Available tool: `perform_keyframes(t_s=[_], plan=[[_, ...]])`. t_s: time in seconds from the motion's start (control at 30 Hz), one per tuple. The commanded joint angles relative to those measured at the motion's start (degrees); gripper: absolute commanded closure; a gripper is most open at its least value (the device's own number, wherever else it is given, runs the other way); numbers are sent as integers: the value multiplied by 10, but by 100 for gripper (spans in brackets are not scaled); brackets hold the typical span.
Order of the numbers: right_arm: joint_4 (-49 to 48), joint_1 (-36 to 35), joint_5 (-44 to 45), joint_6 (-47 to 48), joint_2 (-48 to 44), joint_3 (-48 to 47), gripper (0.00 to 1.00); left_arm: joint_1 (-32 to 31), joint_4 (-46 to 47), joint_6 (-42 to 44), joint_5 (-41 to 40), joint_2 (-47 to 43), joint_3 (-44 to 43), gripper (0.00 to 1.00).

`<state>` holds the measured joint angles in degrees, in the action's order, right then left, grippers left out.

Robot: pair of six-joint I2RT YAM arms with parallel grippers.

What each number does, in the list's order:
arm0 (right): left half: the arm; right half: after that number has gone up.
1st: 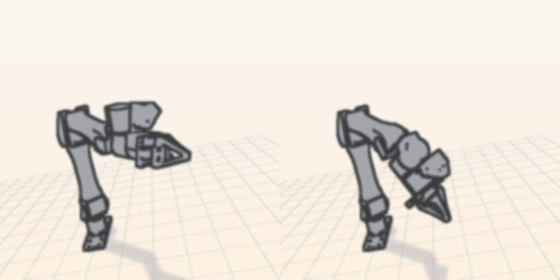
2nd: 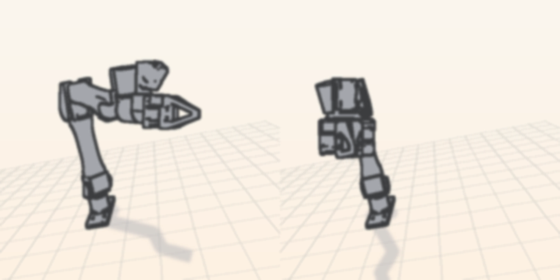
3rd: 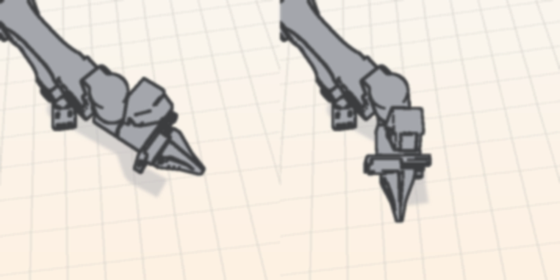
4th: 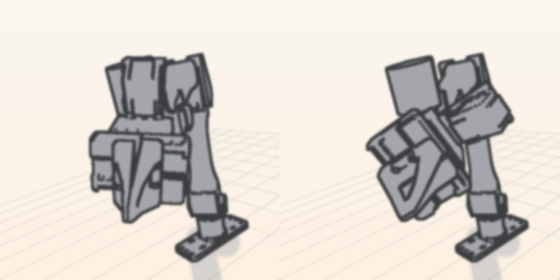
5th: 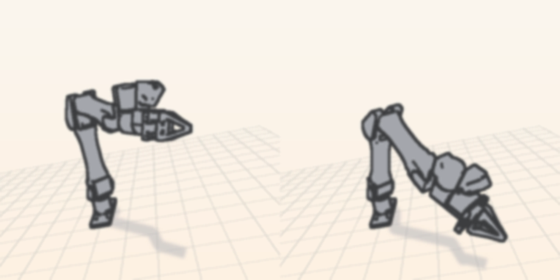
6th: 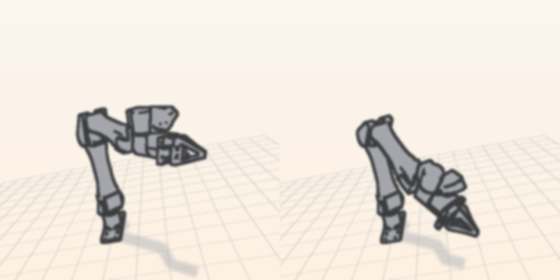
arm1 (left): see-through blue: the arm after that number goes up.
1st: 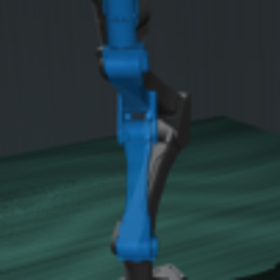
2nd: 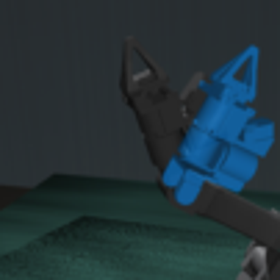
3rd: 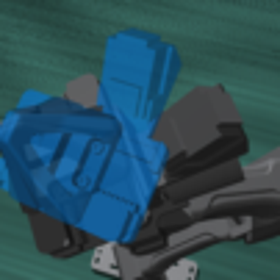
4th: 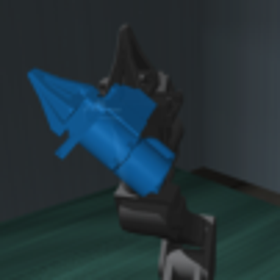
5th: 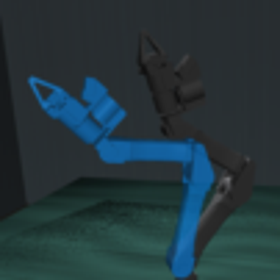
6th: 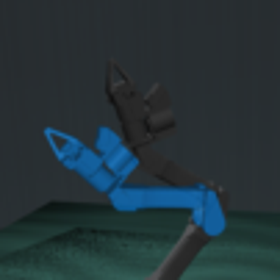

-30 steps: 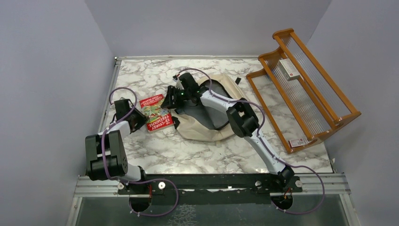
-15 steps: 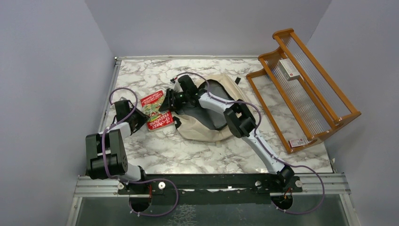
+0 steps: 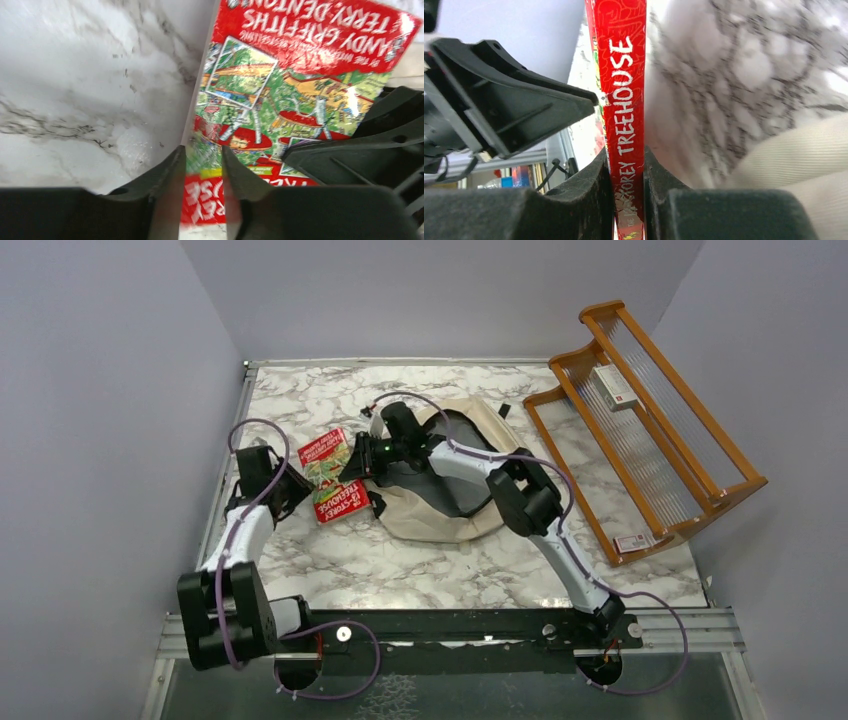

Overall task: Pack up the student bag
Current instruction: Pick up the book from the center of the board.

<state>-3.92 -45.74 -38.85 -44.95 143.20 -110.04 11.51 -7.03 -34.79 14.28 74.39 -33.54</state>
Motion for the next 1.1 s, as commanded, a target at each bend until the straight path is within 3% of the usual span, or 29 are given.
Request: perform_keyframes(t_s=[0.0,0.13,0.37,0.47,0.7,0.83,1.07], plan=[[-79,-4,10,33,-85,2,99,-2,-117,69,-58,-121,-78,60],[-51,1,37,76,-136,7,100,-2,-156,109,-48,-193,-116,43],[36,31,116,178,-276,90,99,-19,-160,189,69,-224,-176,31],[115,48,161,236,-348,137,100,-62,-153,238,118,-199,-222,28],[241,60,235,362,-520,261,100,-233,-172,378,130,-106,-349,23],[337,60,214,399,-590,293,99,-301,-184,439,166,-72,-388,23],[481,60,68,494,-660,323,99,-337,-203,490,355,-82,-389,23]])
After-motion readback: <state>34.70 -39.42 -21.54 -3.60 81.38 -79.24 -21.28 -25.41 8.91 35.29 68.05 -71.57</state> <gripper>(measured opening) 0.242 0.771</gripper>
